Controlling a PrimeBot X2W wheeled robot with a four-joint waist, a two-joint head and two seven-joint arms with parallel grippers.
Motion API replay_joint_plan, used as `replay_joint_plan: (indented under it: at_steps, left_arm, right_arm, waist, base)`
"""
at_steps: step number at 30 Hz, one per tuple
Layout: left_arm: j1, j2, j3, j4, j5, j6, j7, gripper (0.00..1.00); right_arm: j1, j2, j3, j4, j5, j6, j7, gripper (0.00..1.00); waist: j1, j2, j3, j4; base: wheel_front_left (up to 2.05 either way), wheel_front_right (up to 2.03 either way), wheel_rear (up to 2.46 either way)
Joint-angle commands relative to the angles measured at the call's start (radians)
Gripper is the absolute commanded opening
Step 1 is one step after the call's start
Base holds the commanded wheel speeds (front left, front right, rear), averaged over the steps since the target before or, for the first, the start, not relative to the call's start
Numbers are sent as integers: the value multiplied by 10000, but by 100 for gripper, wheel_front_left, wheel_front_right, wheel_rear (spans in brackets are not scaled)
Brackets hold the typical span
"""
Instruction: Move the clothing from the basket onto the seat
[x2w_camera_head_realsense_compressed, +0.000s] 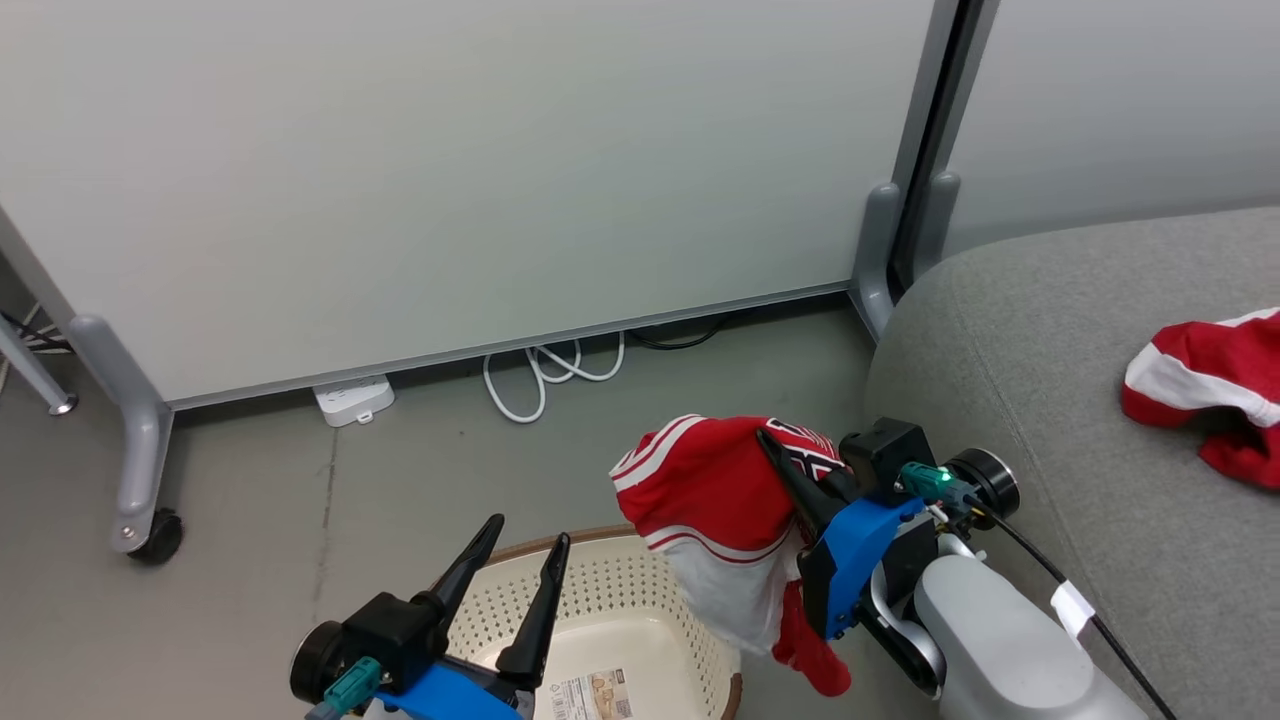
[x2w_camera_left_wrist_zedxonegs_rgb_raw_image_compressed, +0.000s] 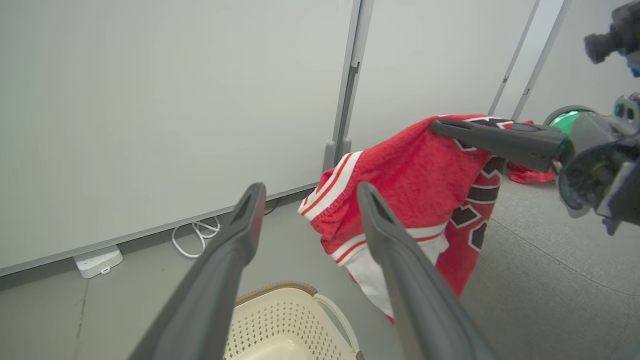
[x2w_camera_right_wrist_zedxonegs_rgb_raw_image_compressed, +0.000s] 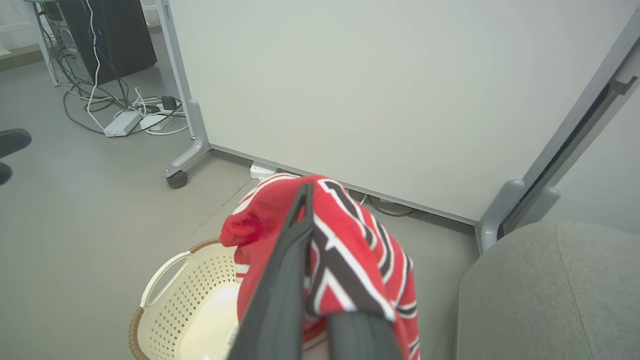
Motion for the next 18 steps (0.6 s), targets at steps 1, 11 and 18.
replay_joint_plan:
  at_steps: [1,11,18]
  left_arm:
    - [116,-5,95,-4,76,-15,-28,100]
    - [11,-147,193,-111,305,-45,-29,100]
    - [-175,-180,47,-102,265,-51,-28,100]
  right_arm:
    - [60,6,-37,-49,4,-3,-6,0]
    - [-30,-33,-128,-119,-67,-3,10,0]
    - [-36,-19,-113,-128,-84,-3,-7,0]
  waist:
    - [0,0,46,-257]
    - [0,0,221,-1669]
    - [0,0,321,-2790]
  base:
    - [0,0,0]
    - [0,0,0]
    - [0,0,0]
